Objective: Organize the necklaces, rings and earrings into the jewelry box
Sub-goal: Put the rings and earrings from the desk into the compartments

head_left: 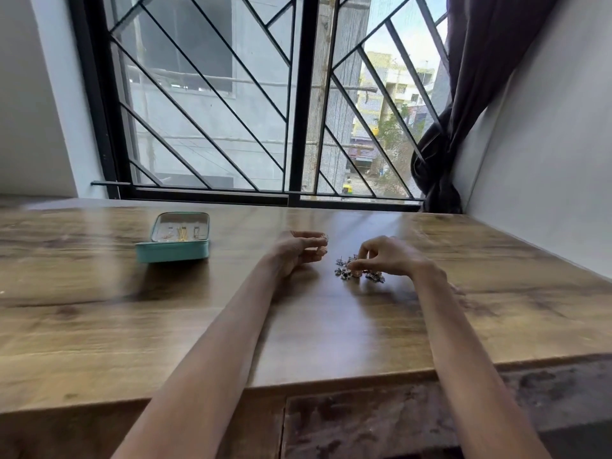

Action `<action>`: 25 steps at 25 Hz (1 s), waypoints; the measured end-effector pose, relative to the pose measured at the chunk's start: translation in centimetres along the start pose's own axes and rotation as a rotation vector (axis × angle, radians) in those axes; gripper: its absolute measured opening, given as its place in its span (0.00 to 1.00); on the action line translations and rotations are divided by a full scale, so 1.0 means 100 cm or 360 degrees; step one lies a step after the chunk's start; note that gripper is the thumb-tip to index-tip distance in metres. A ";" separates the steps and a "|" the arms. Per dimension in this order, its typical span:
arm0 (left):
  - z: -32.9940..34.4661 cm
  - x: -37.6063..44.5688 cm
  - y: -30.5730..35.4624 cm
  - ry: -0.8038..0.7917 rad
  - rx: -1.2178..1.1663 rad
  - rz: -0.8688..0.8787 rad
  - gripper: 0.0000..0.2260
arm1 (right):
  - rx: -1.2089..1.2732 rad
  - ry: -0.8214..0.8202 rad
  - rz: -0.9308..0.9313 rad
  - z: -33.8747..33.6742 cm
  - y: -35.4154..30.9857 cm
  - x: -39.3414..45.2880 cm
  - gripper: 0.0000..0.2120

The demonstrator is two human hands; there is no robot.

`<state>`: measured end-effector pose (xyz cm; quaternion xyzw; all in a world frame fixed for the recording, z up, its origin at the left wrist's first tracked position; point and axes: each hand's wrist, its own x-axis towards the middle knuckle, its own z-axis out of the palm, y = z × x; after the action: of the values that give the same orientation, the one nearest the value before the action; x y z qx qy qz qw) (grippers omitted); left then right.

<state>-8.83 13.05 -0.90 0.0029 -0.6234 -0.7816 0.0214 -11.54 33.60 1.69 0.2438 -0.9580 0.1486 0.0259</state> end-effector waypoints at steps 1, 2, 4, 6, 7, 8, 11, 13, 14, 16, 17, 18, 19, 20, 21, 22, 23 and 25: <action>0.000 0.000 0.000 -0.0008 0.0022 -0.0010 0.04 | 0.0008 -0.0030 -0.0016 0.000 -0.002 -0.001 0.11; 0.001 -0.001 0.000 -0.0020 0.0030 -0.0018 0.04 | 0.0013 -0.0034 -0.0037 0.001 -0.003 -0.001 0.10; 0.001 -0.002 0.000 -0.0043 0.0012 -0.0023 0.05 | 0.0024 -0.0013 -0.0071 0.002 -0.005 -0.001 0.05; 0.001 -0.004 0.001 -0.0053 -0.0015 -0.0018 0.06 | 0.0036 -0.0025 -0.0087 0.002 -0.004 -0.001 0.02; 0.001 -0.004 0.001 -0.0050 -0.0028 -0.0012 0.07 | 0.0032 -0.0036 -0.0086 0.002 -0.004 -0.002 0.03; 0.001 -0.004 0.001 -0.0048 -0.0040 -0.0007 0.07 | 0.0030 -0.0032 -0.0078 0.002 -0.004 -0.002 0.04; 0.001 -0.005 0.003 -0.0060 -0.0064 -0.0002 0.07 | 0.0243 0.0144 -0.0105 0.001 -0.006 -0.003 0.06; 0.002 -0.006 0.003 -0.0062 -0.0110 0.0006 0.06 | 0.0550 0.0303 -0.0152 0.001 -0.013 -0.001 0.04; 0.003 -0.007 0.004 -0.0059 -0.0158 0.0016 0.05 | 0.0735 0.0343 -0.0175 0.002 -0.017 0.001 0.04; 0.001 -0.006 0.007 -0.0037 -0.0281 0.0061 0.04 | 0.1134 0.0365 -0.0233 0.004 -0.031 0.008 0.06; -0.002 -0.005 0.009 -0.0020 -0.0347 0.0087 0.04 | 0.1311 0.0371 -0.0245 0.005 -0.038 0.014 0.06; -0.005 -0.004 0.012 0.0001 -0.0413 0.0109 0.04 | 0.1465 0.0386 -0.0241 0.005 -0.046 0.020 0.06; -0.010 -0.002 0.014 0.0027 -0.0472 0.0128 0.04 | 0.1593 0.0409 -0.0225 0.006 -0.054 0.026 0.06; -0.016 -0.002 0.015 0.0054 -0.0523 0.0141 0.05 | 0.1696 0.0423 -0.0214 0.008 -0.061 0.033 0.07; -0.022 -0.002 0.016 0.0080 -0.0564 0.0151 0.05 | 0.1767 0.0414 -0.0216 0.010 -0.068 0.041 0.08; -0.028 -0.002 0.016 0.0103 -0.0601 0.0158 0.04 | 0.1819 0.0380 -0.0225 0.013 -0.075 0.048 0.10; -0.032 -0.002 0.016 0.0121 -0.0630 0.0166 0.04 | 0.1869 0.0340 -0.0228 0.016 -0.080 0.055 0.11; -0.041 -0.001 0.016 0.0143 -0.0649 0.0189 0.04 | 0.2053 0.0277 -0.0182 0.022 -0.090 0.067 0.12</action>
<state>-8.51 8.67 -0.27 -0.0033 -0.4498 -0.8880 0.0955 -13.13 22.28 2.88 0.2480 -0.6566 0.7112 -0.0402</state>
